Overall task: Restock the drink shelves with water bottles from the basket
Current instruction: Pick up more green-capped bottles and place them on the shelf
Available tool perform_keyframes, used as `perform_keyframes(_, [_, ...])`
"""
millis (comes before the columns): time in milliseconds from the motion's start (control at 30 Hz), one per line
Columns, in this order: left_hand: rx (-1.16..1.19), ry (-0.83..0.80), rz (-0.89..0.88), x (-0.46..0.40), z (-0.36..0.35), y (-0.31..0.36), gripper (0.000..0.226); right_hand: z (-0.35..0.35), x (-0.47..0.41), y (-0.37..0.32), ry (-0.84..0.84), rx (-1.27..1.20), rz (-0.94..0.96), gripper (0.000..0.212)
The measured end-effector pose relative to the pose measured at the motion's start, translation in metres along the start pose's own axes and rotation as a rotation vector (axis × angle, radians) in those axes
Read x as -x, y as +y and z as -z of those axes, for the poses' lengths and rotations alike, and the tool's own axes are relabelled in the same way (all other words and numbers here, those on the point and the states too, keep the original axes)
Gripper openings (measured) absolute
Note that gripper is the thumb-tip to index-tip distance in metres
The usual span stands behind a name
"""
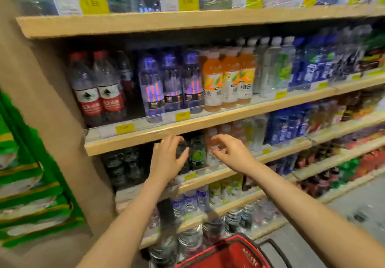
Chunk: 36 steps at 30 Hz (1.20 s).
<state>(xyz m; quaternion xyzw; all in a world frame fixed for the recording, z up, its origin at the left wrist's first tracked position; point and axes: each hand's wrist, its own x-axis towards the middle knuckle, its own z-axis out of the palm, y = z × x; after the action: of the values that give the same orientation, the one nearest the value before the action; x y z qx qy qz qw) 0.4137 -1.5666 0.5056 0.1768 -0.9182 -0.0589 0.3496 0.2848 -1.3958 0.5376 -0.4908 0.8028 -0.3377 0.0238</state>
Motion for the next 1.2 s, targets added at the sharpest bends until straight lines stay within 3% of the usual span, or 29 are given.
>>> perform_keyframes(233, [0.231, -0.336, -0.096, 0.043, -0.104, 0.144, 0.04, 0.05, 0.142, 0.136, -0.004, 0.026, -0.367, 0.038])
perform_keyframes(400, [0.333, -0.52, -0.071, 0.076, -0.181, 0.265, 0.044, 0.1, 0.24, 0.231, -0.025, -0.013, -0.56, 0.037])
perform_keyframes(633, [0.436, -0.629, -0.05, 0.107, -0.254, 0.401, 0.063, 0.166, 0.35, 0.351, -0.053, -0.028, -0.77, 0.035])
perform_keyframes(933, [0.5, -0.762, -0.042, 0.078, -0.38, 0.504, 0.037, 0.237, 0.398, 0.503, -0.015, -0.027, -0.924, 0.037])
perform_keyframes(1200, [0.535, -0.828, -0.038, -0.001, -0.5, 0.605, 0.035, 0.318, 0.391, 0.642, 0.022, -0.008, -1.056, 0.035])
